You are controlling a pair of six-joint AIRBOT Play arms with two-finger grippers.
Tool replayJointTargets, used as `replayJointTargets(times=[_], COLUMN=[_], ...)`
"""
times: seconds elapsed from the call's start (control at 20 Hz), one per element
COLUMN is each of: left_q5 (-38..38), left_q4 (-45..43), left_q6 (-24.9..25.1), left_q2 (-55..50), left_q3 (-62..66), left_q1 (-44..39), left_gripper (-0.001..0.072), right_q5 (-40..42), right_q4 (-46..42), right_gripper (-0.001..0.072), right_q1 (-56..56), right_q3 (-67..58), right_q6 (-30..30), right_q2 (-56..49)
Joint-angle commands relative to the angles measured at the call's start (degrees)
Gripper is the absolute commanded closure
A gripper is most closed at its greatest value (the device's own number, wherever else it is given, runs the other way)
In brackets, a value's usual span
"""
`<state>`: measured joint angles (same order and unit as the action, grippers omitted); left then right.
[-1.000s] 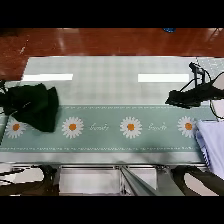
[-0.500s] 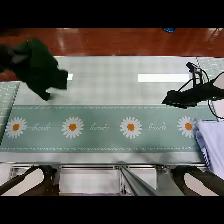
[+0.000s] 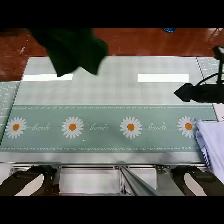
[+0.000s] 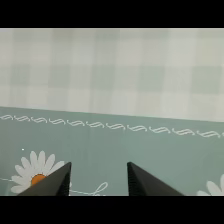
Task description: Fold the shirts.
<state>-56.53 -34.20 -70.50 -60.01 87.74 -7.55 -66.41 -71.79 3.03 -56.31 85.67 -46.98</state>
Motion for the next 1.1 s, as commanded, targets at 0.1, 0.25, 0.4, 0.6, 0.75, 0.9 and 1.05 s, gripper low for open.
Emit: replayJointTargets(times=[0.1,0.25,0.4,0.6,0.75,0.9,1.05], left_q5=[16.5,22.77,26.91,25.97,19.93,2.62,-3.21], left_q4=[0.39,0.33,0.39,0.39,-0.22,-4.24,-9.35], left_q6=[1.22,-0.87,-1.44,-5.9,-6.08,-6.08,-6.95], left_q2=[1.11,0.68,-0.66,-4.31,-4.48,-3.21,0.11], left_q3=[-20.61,-33.55,-44.98,-48.41,-44.76,-36.26,-33.88], left_q1=[-20.44,-23.52,-25.09,-24.72,-21.38,-8.48,6.23], left_gripper=[0.0682,0.0682,0.0682,0.0241,0.0201,0.0201,0.0201], right_q5=[-0.42,0.13,0.87,1.55,5.07,7.15,5.9], right_q4=[-3.91,-3.78,-3.63,-3.08,-1.29,-5.42,-5.35], right_gripper=[0.0314,0.0314,0.0314,0.0312,0.0299,0.03,0.0301], right_q1=[0.02,0.02,0.0,0.0,-0.02,5.81,18.56], right_q3=[0.0,0.02,0.13,0.13,0.13,-0.74,0.17], right_q6=[2.03,3.3,3.72,4.87,4.63,4.96,4.46], right_q2=[6.23,6.19,5.81,3.32,0.9,0.68,0.66])
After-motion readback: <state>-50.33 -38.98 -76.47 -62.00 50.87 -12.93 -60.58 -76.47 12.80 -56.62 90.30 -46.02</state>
